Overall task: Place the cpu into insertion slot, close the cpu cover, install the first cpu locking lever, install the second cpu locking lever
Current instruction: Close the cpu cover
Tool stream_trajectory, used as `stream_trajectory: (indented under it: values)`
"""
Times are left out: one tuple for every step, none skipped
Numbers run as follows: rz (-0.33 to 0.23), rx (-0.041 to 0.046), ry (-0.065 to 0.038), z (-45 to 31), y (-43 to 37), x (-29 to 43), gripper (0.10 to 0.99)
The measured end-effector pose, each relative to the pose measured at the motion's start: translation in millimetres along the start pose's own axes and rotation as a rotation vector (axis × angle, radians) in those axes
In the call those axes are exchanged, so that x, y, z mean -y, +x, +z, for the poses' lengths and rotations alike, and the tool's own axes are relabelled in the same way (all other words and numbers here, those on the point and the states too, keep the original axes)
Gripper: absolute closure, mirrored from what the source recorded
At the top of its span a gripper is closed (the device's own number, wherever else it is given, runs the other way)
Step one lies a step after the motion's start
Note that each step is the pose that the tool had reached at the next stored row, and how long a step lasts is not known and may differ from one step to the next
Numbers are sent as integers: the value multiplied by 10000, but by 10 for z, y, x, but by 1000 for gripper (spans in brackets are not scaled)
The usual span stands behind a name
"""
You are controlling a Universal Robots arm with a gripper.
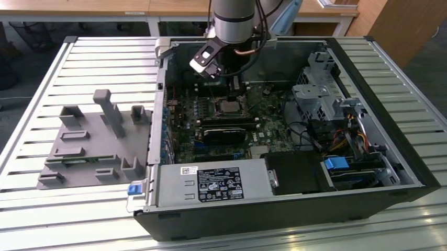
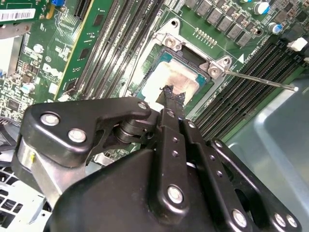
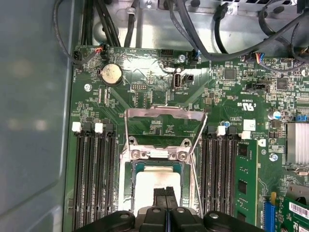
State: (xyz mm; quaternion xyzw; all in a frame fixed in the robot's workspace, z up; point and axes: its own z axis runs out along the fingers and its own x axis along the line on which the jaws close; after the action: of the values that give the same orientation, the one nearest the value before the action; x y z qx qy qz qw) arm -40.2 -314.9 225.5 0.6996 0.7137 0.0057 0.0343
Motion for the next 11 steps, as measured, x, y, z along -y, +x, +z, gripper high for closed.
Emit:
stream_trajectory:
  values:
    - [2, -26, -1, -3, -4, 0, 969]
    - [3, -54, 0, -13, -7, -1, 969]
    - [5, -65, -2, -26, -7, -1, 969]
    - [7, -77, -2, -43, -8, -2, 969]
    - [6, -92, -3, -62, -9, -3, 969]
    - [7, -109, -3, -84, -9, -5, 969]
    - [8, -120, -3, -109, -11, -6, 969]
    - [9, -131, -4, -134, -12, -7, 969]
    - [9, -139, -3, -161, -13, -9, 969]
    - [9, -150, -4, -188, -14, -10, 969]
    - [10, -161, -4, -215, -15, -12, 969]
